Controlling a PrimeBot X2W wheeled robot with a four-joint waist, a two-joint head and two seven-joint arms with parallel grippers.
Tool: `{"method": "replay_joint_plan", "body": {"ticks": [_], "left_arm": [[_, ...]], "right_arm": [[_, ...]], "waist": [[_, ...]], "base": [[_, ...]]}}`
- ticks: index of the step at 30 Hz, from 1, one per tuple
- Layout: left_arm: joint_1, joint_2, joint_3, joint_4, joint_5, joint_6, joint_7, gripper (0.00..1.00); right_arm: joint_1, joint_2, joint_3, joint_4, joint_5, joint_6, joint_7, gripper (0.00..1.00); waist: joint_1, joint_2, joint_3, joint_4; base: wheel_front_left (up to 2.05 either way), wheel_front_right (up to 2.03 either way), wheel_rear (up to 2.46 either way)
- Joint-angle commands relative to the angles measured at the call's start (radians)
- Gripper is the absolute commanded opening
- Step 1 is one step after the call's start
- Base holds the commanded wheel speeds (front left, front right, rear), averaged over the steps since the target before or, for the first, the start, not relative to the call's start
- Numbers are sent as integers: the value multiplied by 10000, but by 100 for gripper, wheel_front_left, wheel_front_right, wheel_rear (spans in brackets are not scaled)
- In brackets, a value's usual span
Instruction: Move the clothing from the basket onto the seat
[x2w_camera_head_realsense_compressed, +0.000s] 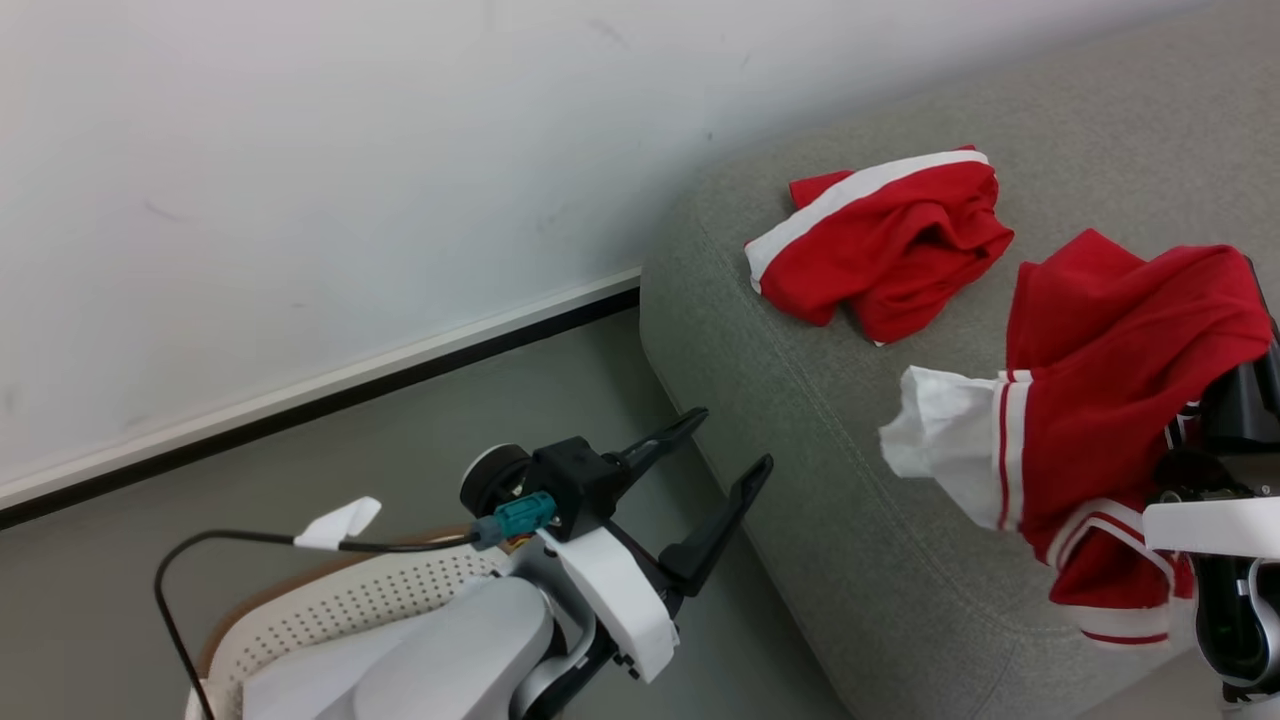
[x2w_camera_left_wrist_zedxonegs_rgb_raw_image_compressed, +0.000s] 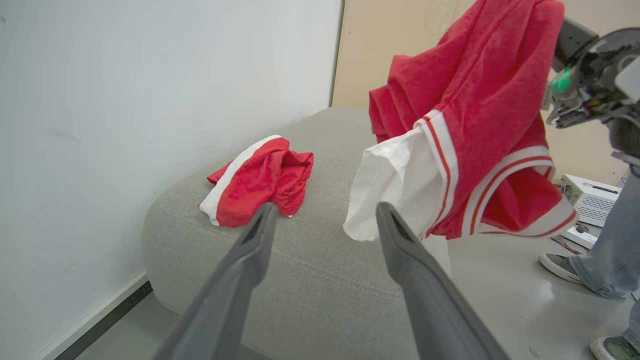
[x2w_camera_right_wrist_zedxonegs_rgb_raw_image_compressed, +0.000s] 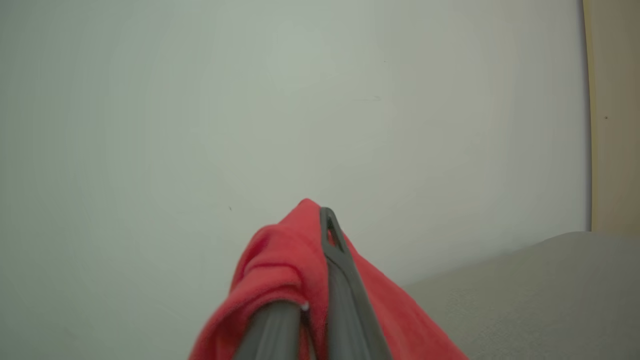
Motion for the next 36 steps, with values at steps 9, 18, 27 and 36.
{"method": "replay_joint_plan", "body": {"ticks": [9,18,27,36], "left_arm": [[-118,-2,-5,-41,20,-134,-29,100],[-723,259,-102,-435,282,-209,252,100],[-1576,347,-154,-861,524,-251,619,100],[-2263,589,4,-1249,737,-170,656,100]], "right_arm": [[-159,-17,-177,-107,57,-23,2,0],[-1734,-826,-402,913,489,-23,2,0],[-4100,-2198,-1028,3189,926,-23,1,0],[-5316,-3233,-1537,5392,861,-23,45,0]], "waist": [[-1,-1,408,9],[-1,-1,1569,448],[-1,-1,3101,1242],[-1,-1,4592,2103]], "base": [[0,0,0],[0,0,0],[0,0,0],[0,0,0]]}}
